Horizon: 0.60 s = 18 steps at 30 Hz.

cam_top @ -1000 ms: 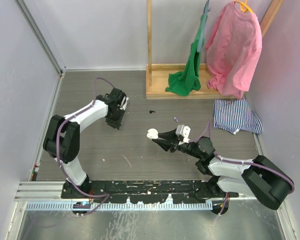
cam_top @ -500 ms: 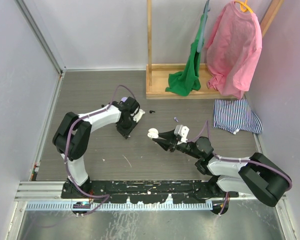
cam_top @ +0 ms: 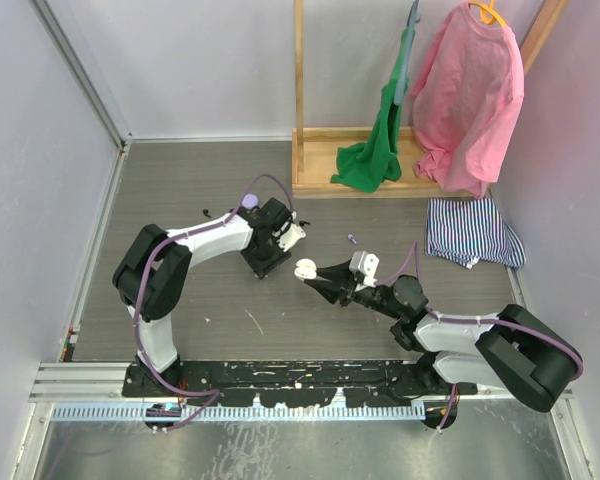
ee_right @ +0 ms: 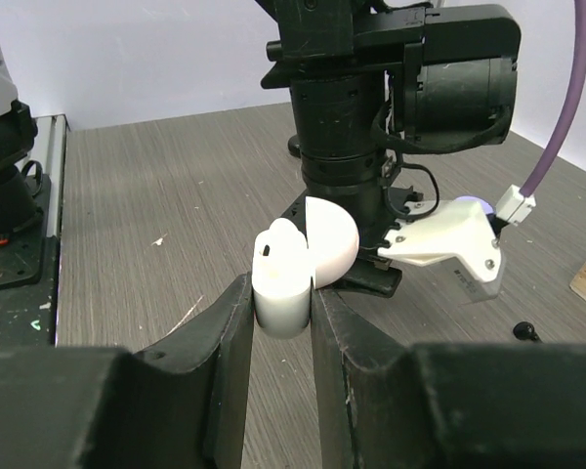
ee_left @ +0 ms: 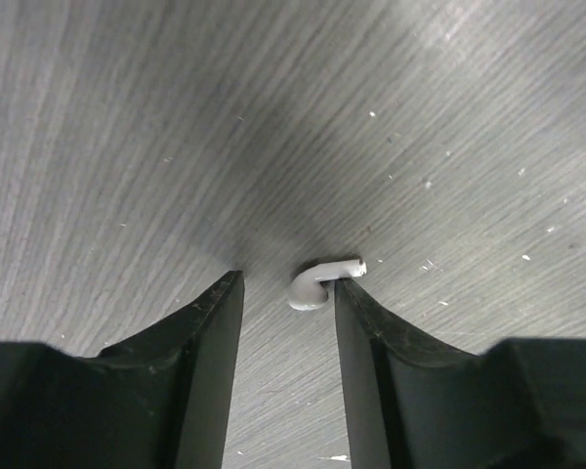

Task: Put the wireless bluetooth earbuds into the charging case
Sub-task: Place the earbud at the center of the board.

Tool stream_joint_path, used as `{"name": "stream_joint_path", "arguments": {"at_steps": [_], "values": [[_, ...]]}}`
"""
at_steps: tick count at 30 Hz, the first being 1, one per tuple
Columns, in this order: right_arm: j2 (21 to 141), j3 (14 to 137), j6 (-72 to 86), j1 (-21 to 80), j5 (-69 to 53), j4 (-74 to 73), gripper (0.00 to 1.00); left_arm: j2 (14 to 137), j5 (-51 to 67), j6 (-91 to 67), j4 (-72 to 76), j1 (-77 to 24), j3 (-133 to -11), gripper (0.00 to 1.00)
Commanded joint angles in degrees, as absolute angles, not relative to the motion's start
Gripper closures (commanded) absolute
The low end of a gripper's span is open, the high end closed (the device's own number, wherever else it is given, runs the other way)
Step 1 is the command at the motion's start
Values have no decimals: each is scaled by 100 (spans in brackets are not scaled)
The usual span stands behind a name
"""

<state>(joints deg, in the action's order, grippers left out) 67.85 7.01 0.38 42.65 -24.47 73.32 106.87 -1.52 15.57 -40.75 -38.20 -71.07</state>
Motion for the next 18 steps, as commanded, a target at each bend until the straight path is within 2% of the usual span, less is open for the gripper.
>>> {"name": "stream_joint_path", "arguments": {"at_steps": [1,7,13,18], "values": [[6615,707,-53,4297,-2409,7647,99,10584,-422,1371,-3452,-3814,-7185,53],[6693,734,-103,4297,-2418,7618,99,9949,-547,372,-3012,-3814,-6739,40],[6643,737,-123,4293,-2387,7544,99,9421,-815,-859,-2721,-3809,-6410,38],[6684,749,-123,4306,-2404,7546,99,9369,-1585,-1507,-2458,-3804,-6338,37]]}}
